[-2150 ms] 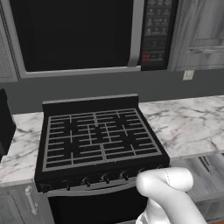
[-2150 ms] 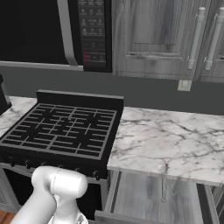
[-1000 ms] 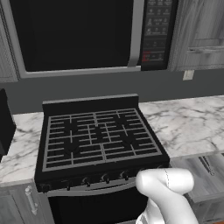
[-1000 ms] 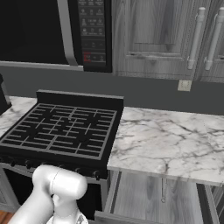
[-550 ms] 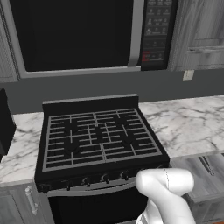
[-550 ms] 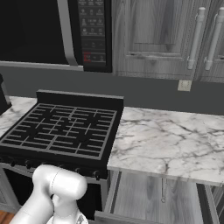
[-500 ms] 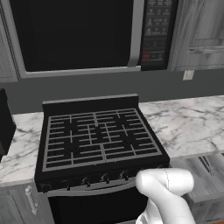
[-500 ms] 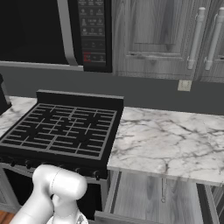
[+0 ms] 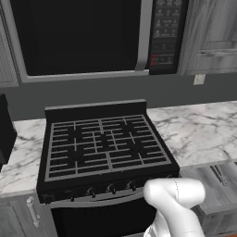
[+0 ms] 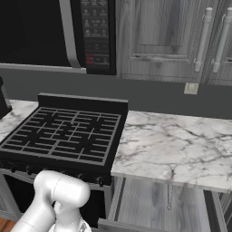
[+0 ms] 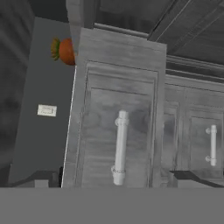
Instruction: Take the tongs from the drawer on the right and place them on the dining counter next to the tray containing the hot dog.
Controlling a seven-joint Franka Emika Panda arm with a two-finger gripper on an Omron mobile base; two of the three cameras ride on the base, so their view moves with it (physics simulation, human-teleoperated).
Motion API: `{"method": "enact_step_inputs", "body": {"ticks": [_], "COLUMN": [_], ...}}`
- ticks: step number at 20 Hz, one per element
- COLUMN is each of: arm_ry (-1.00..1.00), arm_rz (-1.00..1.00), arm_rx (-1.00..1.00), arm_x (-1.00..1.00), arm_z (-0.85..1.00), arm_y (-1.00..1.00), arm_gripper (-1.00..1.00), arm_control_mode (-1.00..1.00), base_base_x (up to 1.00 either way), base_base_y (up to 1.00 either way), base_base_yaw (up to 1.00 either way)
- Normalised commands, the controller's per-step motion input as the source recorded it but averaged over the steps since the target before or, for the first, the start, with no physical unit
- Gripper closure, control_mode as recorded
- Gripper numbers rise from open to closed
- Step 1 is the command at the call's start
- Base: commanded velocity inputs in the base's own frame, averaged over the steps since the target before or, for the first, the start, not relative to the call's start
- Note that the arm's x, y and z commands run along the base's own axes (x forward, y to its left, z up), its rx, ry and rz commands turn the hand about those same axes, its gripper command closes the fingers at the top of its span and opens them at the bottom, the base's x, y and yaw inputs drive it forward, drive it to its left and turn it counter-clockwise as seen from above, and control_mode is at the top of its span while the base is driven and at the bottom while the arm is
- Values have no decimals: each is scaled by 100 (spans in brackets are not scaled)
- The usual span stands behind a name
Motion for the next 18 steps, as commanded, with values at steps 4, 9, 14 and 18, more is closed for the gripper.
{"method": "enact_step_inputs", "body": {"ticks": [4,9,14,18], "arm_ry": [9,12,11,9], "arm_rz": [0,0,0,0], "arm_rx": [-4,-5,-6,-7], "arm_x": [-42,-34,-19,-15], "arm_z": [42,42,47,50], "arm_y": [0,0,0,1], "arm_gripper": [-100,-100,-100,-100], "arm_control_mode": [-100,-100,-100,-100], "base_base_x": [0,0,0,0], "base_base_y": [0,0,0,0], "base_base_yaw": [0,0,0,0]}}
